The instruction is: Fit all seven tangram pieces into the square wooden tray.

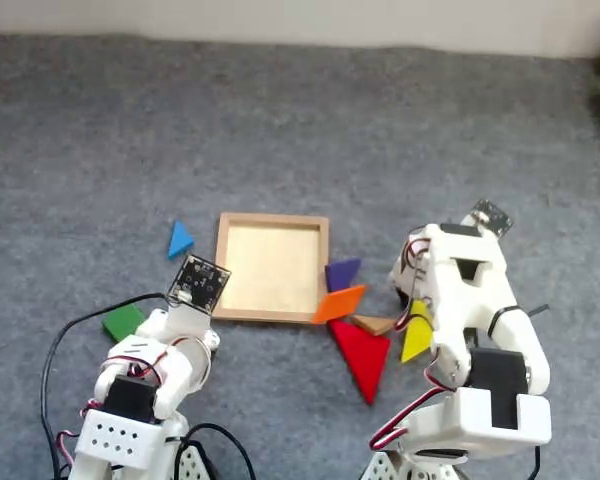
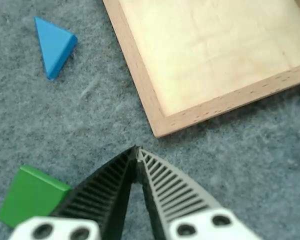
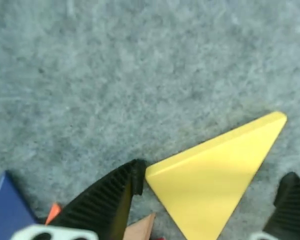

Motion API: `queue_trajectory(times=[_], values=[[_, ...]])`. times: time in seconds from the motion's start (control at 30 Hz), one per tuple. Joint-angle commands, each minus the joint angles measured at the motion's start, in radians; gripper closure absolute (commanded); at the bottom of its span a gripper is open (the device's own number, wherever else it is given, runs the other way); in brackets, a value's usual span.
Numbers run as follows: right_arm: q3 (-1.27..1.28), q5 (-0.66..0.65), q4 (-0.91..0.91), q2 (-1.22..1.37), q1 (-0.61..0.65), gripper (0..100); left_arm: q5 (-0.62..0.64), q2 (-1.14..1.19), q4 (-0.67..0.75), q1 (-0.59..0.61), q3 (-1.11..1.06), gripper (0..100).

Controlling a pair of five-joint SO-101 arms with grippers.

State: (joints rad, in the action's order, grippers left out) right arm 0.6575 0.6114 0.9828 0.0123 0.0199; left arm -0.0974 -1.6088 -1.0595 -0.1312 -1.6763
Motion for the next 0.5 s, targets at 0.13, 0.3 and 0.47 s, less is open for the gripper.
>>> queue_trajectory(times=[0.13, 0.3, 0.47], values=[[-0.048, -0.011, -0.022, 0.004, -0.024, 57.7, -0.008, -0.008, 0.0, 0.004, -0.028, 99], [-0.047, -0.011, -0.022, 0.004, -0.056, 57.7, -0.008, -0.008, 0.0, 0.004, -0.028, 99], [-0.054, -0.011, -0.024, 0.004, -0.082, 57.7, -0.008, -0.008, 0.0, 0.004, -0.028, 99]])
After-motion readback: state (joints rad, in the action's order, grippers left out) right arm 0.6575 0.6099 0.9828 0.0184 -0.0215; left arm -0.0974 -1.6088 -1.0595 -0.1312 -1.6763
